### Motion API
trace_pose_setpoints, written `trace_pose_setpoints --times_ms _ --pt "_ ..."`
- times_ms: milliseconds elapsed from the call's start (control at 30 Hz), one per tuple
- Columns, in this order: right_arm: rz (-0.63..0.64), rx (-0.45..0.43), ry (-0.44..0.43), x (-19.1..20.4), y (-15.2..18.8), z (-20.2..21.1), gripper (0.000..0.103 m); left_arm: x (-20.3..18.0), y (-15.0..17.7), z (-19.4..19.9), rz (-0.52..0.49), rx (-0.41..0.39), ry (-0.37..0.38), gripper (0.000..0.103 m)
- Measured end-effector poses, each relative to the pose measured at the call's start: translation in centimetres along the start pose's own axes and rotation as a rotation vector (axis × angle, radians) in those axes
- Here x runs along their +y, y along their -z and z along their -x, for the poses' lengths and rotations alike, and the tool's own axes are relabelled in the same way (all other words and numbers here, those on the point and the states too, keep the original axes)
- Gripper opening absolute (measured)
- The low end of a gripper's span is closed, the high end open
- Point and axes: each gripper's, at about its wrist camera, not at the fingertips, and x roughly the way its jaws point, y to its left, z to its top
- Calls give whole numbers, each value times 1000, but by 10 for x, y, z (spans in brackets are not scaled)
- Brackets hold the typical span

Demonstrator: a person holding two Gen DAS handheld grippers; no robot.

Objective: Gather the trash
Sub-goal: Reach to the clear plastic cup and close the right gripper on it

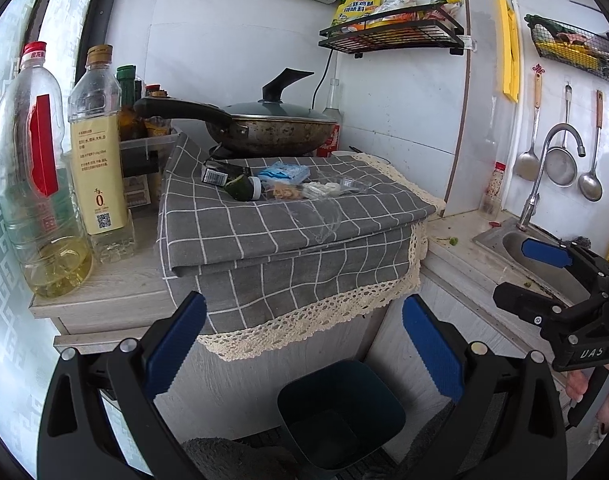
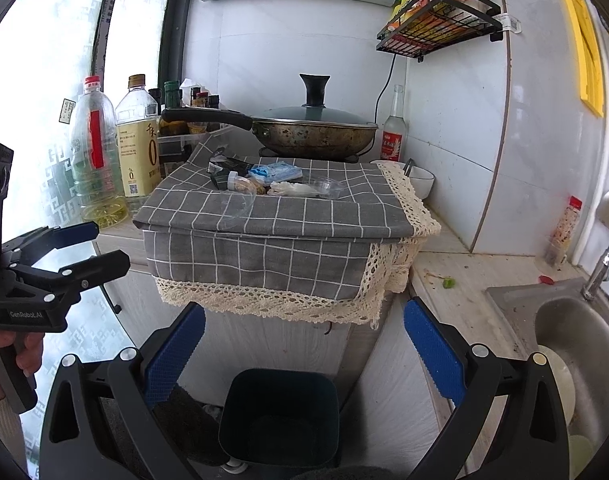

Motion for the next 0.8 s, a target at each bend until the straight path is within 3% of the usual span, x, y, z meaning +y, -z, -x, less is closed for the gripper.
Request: trace_pose_setpoints --times_ms 100,167,267,433,567,800 --pt "-5 -17 -27 0 -3 -8 100 7 2 -7 11 3 -8 97" --pt "-4 -25 -41 3 -7 -16 96 14 4 -12 20 14 -12 84" --pt "-29 -21 -107 6 -15 -33 84 24 5 -21 29 26 -12 76" --pt "-51 15 -199 15 -34 -77 52 40 4 -32 56 27 1 59" --pt "-75 38 -256 18 -51 -106 48 43 3 -41 57 32 25 42" --pt "-125 66 -301 21 -73 -141 37 45 4 -54 42 55 48 38"
